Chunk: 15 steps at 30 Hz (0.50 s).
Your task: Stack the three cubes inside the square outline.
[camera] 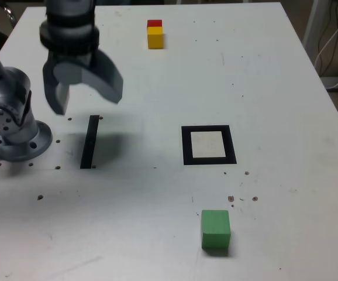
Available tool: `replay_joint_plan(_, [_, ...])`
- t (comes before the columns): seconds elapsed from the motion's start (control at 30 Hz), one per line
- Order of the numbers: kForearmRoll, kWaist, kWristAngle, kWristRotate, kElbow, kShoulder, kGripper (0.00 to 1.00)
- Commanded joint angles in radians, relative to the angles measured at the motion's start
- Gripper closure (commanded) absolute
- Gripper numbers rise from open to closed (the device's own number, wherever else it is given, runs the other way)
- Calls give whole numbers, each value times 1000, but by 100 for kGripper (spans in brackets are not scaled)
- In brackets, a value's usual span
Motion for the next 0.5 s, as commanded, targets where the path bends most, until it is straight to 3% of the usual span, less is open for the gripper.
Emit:
replay_joint_plan(0.0, [35, 31, 10, 32, -50, 3, 0])
replay_joint_plan(0.47, [127, 332, 78, 329, -345, 84, 1])
